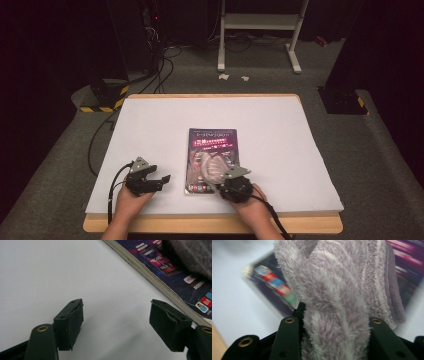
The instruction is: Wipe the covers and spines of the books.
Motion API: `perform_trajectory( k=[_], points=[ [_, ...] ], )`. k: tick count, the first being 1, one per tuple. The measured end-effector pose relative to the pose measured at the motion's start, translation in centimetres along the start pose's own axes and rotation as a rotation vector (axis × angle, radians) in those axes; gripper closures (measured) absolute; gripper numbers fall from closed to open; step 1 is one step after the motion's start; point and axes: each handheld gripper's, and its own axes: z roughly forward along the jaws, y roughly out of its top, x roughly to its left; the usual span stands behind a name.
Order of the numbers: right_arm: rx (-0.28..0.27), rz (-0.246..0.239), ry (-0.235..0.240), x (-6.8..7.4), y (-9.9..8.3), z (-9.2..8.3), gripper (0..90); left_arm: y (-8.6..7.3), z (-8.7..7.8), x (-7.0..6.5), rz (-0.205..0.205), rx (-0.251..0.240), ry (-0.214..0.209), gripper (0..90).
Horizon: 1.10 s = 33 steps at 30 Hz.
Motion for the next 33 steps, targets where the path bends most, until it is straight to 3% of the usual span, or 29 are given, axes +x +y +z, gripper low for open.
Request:
perform_trajectory(
  k=[1, 4, 9, 13, 16, 17, 20, 22, 24, 28, 33],
  points=[
    [0.000, 0.000, 0.000, 0.0, 0.0, 0.0, 62.5, 0.0, -0.2, 0.1, 0.006, -0.005, 0.010, 27.6],
    [0.001, 0.072, -0.056, -2.5, -1.7, -1.8, 62.6, 0.1, -0.8, 0.5, 0.018, -0.009, 0.052, 28.1],
    [0.007, 0.067, -0.067, -2.5, -1.8, -1.9, 62.6, -0.1, -1.3, 1.6, -0.008, -0.036, 0.070, 27.9],
    [0.005, 0.038, -0.045, -1.1, -1.0, -1.0, 62.6, -0.6, -1.0, 2.0, -0.032, -0.030, 0.060, 27.3],
    [0.002, -0.015, 0.000, 1.1, 0.3, 0.4, 62.6, -0.6, -0.9, 2.1, -0.033, -0.036, 0.052, 27.4],
    [0.002, -0.015, 0.000, 1.1, 0.3, 0.4, 62.6, -0.6, -0.9, 2.1, -0.033, -0.036, 0.052, 27.4],
    [0.005, -0.064, 0.064, 3.7, 2.1, 2.2, 62.5, -0.6, -0.8, 2.2, -0.037, -0.029, 0.044, 27.4],
    [0.003, -0.078, 0.079, 4.4, 2.6, 2.7, 62.6, -0.6, -0.8, 2.2, -0.038, -0.029, 0.043, 27.4],
    [0.000, -0.110, 0.117, 6.4, 3.7, 3.8, 62.6, -0.6, -0.8, 2.2, -0.036, -0.029, 0.042, 27.4],
    [-0.005, -0.126, 0.130, 7.7, 4.4, 4.6, 62.9, -0.6, -0.8, 2.2, -0.037, -0.029, 0.040, 27.4],
    [-0.003, -0.105, 0.119, 6.5, 4.0, 4.1, 62.8, -0.6, -0.7, 2.2, -0.039, -0.024, 0.038, 27.4]
  ],
)
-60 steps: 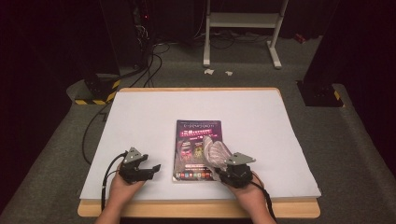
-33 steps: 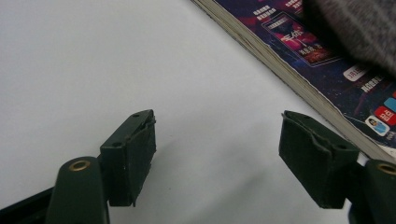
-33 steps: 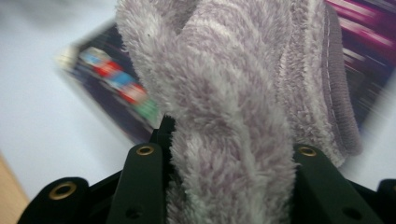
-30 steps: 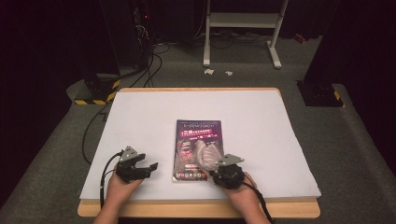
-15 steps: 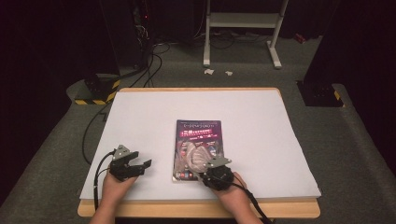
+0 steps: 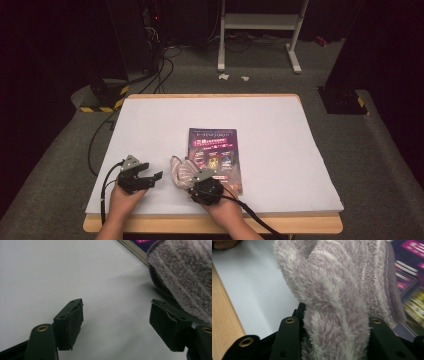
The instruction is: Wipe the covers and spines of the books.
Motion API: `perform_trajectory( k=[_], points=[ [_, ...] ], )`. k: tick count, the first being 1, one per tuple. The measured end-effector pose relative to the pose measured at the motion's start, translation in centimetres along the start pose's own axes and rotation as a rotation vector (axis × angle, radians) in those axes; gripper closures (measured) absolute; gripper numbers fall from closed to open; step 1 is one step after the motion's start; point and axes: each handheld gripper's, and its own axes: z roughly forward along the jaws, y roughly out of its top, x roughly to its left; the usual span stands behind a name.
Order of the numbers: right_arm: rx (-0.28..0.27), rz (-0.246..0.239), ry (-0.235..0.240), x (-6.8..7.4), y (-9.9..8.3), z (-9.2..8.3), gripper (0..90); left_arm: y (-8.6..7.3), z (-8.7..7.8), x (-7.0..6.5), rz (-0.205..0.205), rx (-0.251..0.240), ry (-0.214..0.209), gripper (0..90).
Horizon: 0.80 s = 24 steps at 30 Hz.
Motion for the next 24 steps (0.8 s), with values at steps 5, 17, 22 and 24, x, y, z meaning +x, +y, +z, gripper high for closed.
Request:
perform_trajectory(
  k=[5, 17, 22, 24],
  points=[
    [-0.002, 0.075, -0.052, -2.9, -2.5, -2.4, 62.9, 0.0, 0.0, -0.1, 0.010, 0.011, 0.002, 27.5],
    [-0.009, 0.230, -0.210, -9.4, -5.5, -5.5, 62.7, 0.0, 0.1, -0.2, 0.013, 0.015, 0.003, 28.0],
    [0.006, 0.214, -0.193, -9.3, -3.7, -3.7, 62.9, 0.0, 0.2, -0.2, 0.016, 0.017, 0.004, 28.1],
    [0.010, 0.185, -0.178, -8.6, -2.6, -2.6, 63.0, 0.0, 0.2, -0.2, 0.014, 0.018, 0.001, 28.1]
  ],
)
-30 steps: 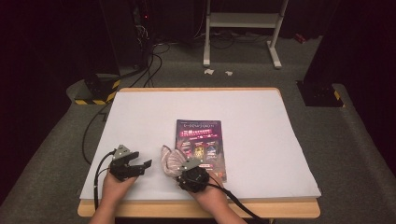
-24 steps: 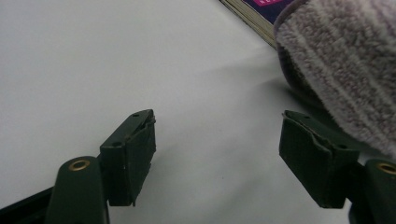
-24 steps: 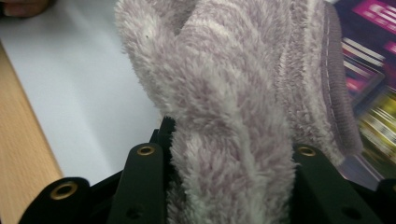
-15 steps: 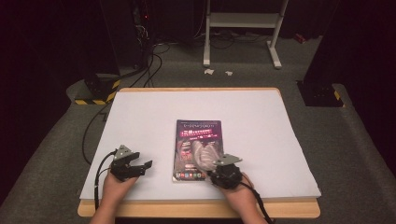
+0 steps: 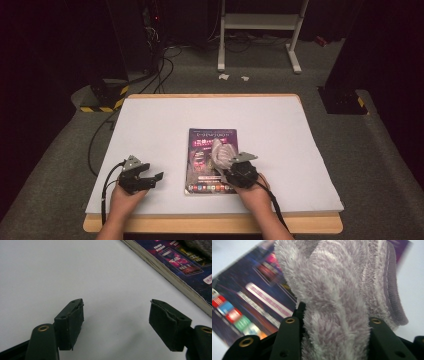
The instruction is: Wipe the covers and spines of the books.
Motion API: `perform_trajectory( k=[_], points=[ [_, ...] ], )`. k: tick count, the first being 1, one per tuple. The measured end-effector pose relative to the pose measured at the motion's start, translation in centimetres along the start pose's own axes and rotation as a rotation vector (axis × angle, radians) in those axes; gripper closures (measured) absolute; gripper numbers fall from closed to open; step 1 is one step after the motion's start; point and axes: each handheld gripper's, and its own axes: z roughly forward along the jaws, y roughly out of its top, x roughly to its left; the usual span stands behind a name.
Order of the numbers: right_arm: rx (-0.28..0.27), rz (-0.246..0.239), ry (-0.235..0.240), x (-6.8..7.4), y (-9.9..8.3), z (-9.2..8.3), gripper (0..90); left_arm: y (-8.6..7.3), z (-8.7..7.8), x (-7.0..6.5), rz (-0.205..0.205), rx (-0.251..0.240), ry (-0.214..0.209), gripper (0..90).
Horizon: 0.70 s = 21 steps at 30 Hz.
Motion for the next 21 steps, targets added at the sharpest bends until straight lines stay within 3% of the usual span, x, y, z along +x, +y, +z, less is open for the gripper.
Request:
perform_trajectory(
  k=[2, 4, 5, 6, 10, 16, 17, 18, 21],
  points=[
    [-0.001, -0.051, 0.032, 2.2, 1.6, 1.7, 62.8, 0.0, 0.0, 0.0, 0.000, 0.001, -0.003, 28.1],
    [-0.002, -0.065, 0.042, 3.0, 2.1, 2.3, 62.8, 0.0, 0.0, 0.0, 0.001, 0.001, -0.004, 28.1],
    [-0.002, -0.093, 0.062, 4.6, 3.2, 3.3, 62.6, 0.0, 0.0, 0.0, 0.002, 0.003, -0.006, 28.1],
    [-0.002, -0.109, 0.066, 5.3, 3.6, 3.7, 62.4, 0.0, 0.0, 0.0, 0.002, 0.005, -0.008, 28.1],
    [-0.006, -0.136, 0.084, 6.8, 4.7, 4.8, 62.3, 0.0, 0.0, 0.0, 0.006, 0.008, -0.010, 28.2],
    [0.002, -0.123, 0.070, 5.8, 4.2, 4.2, 62.2, 0.0, 0.0, 0.0, 0.010, 0.008, -0.007, 28.2],
    [0.005, -0.108, 0.050, 4.5, 3.5, 3.5, 62.1, 0.0, 0.1, 0.0, 0.010, 0.007, -0.006, 28.2],
    [0.005, -0.108, 0.050, 4.5, 3.5, 3.5, 62.1, 0.0, 0.1, -0.1, 0.010, 0.006, -0.007, 28.2],
    [0.005, -0.052, 0.010, 1.9, 2.0, 2.0, 62.1, 0.0, 0.1, -0.1, 0.008, 0.009, -0.006, 28.2]
  ],
)
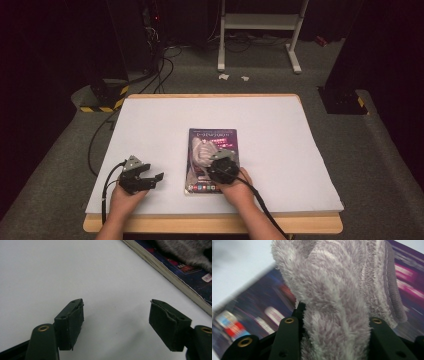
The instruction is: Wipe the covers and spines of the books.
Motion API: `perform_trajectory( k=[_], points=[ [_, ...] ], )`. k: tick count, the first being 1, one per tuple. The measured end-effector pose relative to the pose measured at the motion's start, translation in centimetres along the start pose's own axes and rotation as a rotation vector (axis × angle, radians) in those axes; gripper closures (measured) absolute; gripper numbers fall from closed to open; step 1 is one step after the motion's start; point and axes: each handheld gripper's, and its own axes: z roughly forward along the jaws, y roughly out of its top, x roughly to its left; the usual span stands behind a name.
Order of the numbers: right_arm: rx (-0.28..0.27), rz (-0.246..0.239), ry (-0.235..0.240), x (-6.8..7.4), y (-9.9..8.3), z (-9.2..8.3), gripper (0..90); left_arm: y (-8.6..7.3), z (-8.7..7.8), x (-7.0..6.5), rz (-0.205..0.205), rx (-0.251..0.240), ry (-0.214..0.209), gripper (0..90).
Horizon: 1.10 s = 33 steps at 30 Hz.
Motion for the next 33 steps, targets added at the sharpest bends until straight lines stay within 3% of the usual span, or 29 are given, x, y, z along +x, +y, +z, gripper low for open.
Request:
perform_trajectory(
  k=[3, 4, 6, 9, 13, 16, 21, 22, 23, 25, 29, 33],
  points=[
    [-0.006, 0.088, -0.055, -3.6, -2.4, -2.2, 62.2, 0.0, 0.1, -0.1, 0.004, 0.008, 0.006, 28.4],
    [-0.006, 0.088, -0.055, -3.6, -2.4, -2.2, 62.2, 0.0, 0.1, -0.1, 0.004, 0.008, 0.006, 28.5],
    [-0.006, 0.121, -0.080, -5.0, -3.4, -3.2, 62.1, 0.1, 0.2, -0.1, 0.008, 0.015, 0.008, 28.5],
    [-0.005, 0.118, -0.085, -5.0, -3.5, -3.2, 62.2, 0.1, 0.2, -0.2, 0.012, 0.016, 0.008, 28.5],
    [0.004, 0.085, -0.088, -3.8, -2.6, -2.5, 62.2, 0.0, 0.1, -0.2, 0.011, 0.013, 0.007, 28.4],
    [0.001, 0.055, -0.055, -2.4, -1.6, -1.4, 62.3, 0.0, 0.1, -0.2, 0.011, 0.013, 0.006, 28.4],
    [-0.003, -0.008, 0.021, 1.2, 0.8, 0.8, 62.2, 0.0, 0.1, -0.1, 0.010, 0.014, 0.002, 28.4],
    [-0.007, -0.029, 0.056, 2.8, 1.6, 1.7, 62.2, 0.0, 0.1, -0.1, 0.009, 0.014, 0.001, 28.4],
    [-0.007, -0.029, 0.056, 2.8, 1.6, 1.7, 62.2, 0.0, 0.1, -0.1, 0.010, 0.013, 0.001, 28.4],
    [-0.013, -0.066, 0.088, 4.7, 2.6, 2.6, 62.1, 0.0, 0.1, -0.1, 0.011, 0.014, -0.002, 28.4],
    [-0.009, -0.094, 0.085, 5.7, 3.0, 3.0, 62.1, 0.0, 0.1, -0.1, 0.010, 0.013, -0.003, 28.4],
    [-0.001, -0.070, 0.068, 3.9, 2.4, 2.3, 62.1, 0.0, 0.1, -0.1, 0.009, 0.012, -0.006, 28.3]
  ],
)
